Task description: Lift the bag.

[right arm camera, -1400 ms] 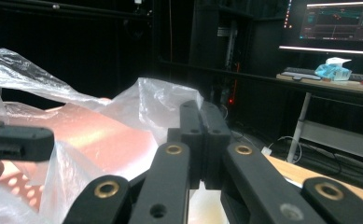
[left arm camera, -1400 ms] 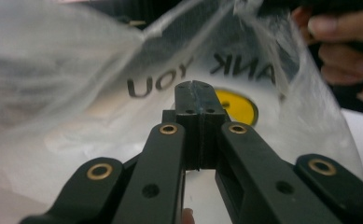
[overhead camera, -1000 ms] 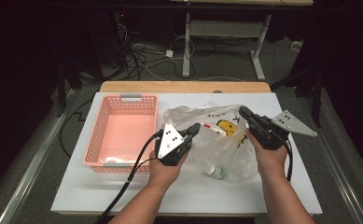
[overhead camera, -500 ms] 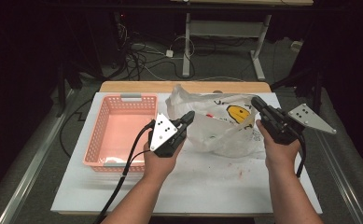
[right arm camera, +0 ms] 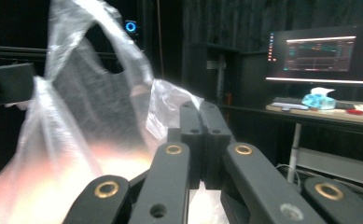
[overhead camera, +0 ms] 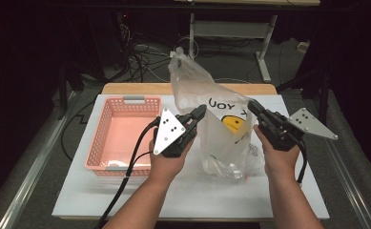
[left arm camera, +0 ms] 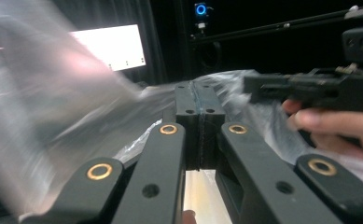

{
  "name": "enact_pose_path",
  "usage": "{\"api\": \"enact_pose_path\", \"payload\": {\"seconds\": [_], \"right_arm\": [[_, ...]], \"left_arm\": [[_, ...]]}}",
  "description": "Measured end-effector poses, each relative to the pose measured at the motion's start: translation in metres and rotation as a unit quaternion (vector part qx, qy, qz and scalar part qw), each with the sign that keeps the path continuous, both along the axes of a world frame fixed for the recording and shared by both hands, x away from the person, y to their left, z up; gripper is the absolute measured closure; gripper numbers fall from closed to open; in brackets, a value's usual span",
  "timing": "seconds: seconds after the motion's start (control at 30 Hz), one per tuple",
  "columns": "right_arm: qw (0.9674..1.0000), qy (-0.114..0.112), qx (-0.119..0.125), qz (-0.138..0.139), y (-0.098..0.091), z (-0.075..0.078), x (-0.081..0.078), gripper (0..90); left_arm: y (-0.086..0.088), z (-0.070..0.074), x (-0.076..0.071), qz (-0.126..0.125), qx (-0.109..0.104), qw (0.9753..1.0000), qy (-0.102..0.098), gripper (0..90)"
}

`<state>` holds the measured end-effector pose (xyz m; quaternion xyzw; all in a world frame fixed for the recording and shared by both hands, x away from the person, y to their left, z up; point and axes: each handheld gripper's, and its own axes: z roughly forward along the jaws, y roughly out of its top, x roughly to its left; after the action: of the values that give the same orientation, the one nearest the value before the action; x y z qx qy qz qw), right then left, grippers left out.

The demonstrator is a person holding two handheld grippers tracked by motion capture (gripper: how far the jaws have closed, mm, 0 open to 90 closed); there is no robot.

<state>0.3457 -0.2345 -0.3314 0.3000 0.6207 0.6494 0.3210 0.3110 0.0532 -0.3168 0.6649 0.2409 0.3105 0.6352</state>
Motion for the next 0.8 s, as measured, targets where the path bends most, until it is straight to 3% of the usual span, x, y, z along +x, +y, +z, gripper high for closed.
{"api": "enact_pose_path", "payload": {"seconds": [0.13, 0.3, 0.43, 0.63, 0.8], "right_arm": [[0.9999, 0.005, -0.007, 0.015, 0.019, -0.003, 0.006, 90.0], [0.9988, 0.033, -0.019, 0.03, 0.042, -0.018, 0.017, 90.0], [0.9988, 0.034, -0.017, 0.032, 0.045, -0.021, 0.019, 90.0], [0.9996, -0.016, 0.007, 0.024, 0.032, 0.012, 0.008, 90.0], [0.9982, -0.054, 0.022, 0.012, 0.022, 0.045, 0.003, 90.0]], "left_arm": [[-0.009, 0.009, 0.005, -0.007, -0.008, 0.9999, -0.004, 88.3], [-0.015, 0.028, 0.009, -0.016, -0.021, 0.9995, -0.019, 88.3], [-0.015, 0.024, 0.016, -0.013, -0.019, 0.9997, -0.009, 88.3], [-0.013, 0.0, 0.034, 0.0, -0.02, 0.9994, 0.029, 88.3], [-0.015, -0.009, 0.049, 0.005, -0.02, 0.9984, 0.053, 88.2]]}}
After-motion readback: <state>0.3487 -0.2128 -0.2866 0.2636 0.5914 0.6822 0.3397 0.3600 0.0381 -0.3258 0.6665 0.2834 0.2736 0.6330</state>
